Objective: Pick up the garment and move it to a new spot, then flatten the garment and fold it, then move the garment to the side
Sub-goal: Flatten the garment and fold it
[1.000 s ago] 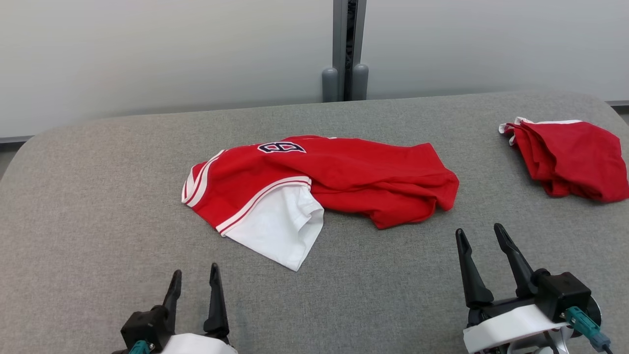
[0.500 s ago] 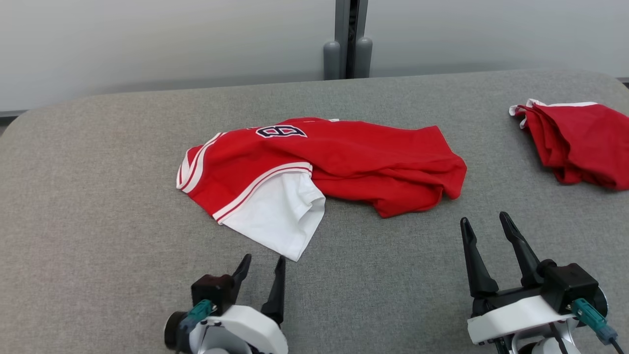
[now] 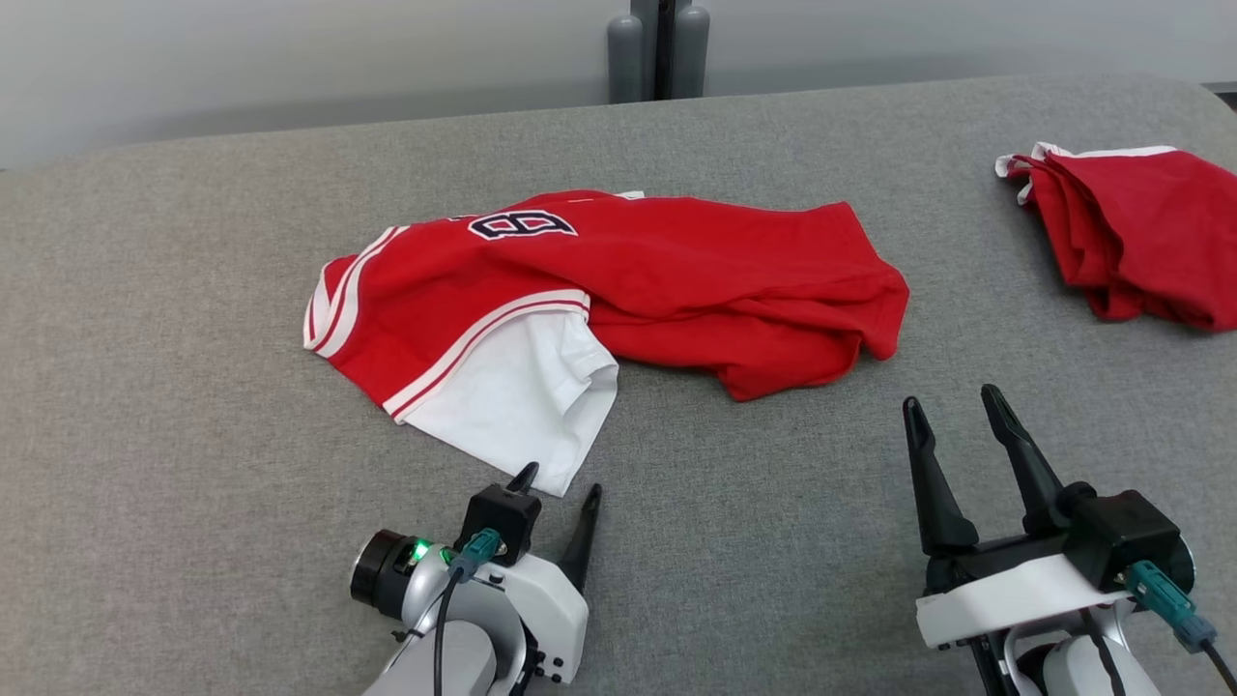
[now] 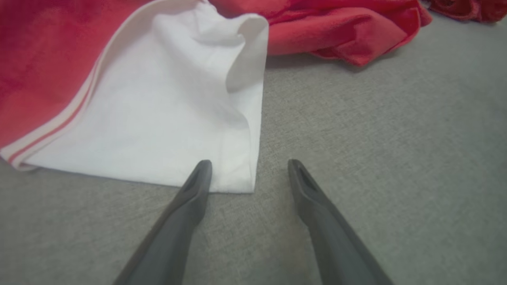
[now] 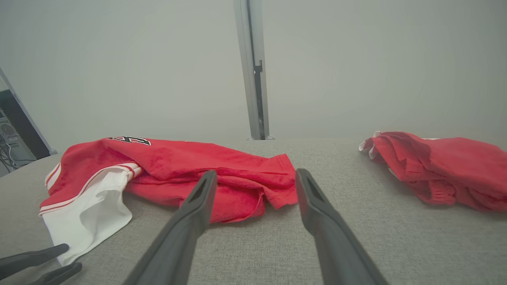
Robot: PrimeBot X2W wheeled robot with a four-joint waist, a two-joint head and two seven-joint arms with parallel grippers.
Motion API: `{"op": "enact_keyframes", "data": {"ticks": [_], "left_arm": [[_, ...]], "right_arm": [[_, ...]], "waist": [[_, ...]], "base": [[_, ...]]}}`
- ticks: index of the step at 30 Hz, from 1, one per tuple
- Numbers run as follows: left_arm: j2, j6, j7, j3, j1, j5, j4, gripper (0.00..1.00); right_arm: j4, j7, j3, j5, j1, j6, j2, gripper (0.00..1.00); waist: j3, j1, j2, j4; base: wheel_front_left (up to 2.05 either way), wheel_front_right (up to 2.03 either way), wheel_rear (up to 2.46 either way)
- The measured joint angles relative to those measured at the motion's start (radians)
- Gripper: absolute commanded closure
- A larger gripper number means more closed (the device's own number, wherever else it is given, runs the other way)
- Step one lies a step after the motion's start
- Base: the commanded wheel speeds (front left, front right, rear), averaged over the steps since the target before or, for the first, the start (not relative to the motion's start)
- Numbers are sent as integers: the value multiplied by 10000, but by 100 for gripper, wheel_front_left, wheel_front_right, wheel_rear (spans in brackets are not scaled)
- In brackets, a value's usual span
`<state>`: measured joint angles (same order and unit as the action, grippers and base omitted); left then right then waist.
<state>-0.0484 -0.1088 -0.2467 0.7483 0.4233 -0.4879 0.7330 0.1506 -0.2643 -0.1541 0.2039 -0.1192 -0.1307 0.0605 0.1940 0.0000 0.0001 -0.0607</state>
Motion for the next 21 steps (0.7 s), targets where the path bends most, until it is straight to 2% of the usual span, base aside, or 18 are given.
{"op": "enact_keyframes", "data": {"ticks": [2,3,4,5,6,7,11,15,21], "left_arm": [[4,-81,13,140,204,0,265,35],[4,-134,12,205,283,-36,380,47],[0,-178,12,303,490,-104,573,57],[0,-178,12,303,490,-104,573,57],[6,-230,12,368,577,-159,640,84],[6,-303,12,491,720,-205,809,100],[6,-418,-29,591,805,-345,876,100],[-128,-650,-121,253,697,-345,443,100],[-1429,-1340,-148,-848,-420,393,-2406,100]], "right_arm": [[-6,0,15,2,-17,0,0,0],[-8,2,25,2,-51,-2,0,0],[-23,2,33,2,-154,0,2,0],[-23,2,33,2,-154,0,2,0],[-29,0,44,2,-172,0,0,0],[-29,0,63,2,-174,-2,2,0],[-33,2,90,2,-180,-2,2,0],[-2,2,194,0,-179,0,2,0],[142,2,610,65,-172,0,111,0]], "waist": [[113,0,0,-43],[165,0,0,-62],[271,0,0,-91],[271,0,0,-91],[318,0,0,-99],[391,0,0,-107],[429,0,0,-81],[349,0,0,14],[220,1,0,410]], "base": [[0,0,0],[0,0,0],[0,0,0],[0,0,0],[0,0,0],[0,0,0],[0,0,0],[0,0,0],[0,0,0]]}}
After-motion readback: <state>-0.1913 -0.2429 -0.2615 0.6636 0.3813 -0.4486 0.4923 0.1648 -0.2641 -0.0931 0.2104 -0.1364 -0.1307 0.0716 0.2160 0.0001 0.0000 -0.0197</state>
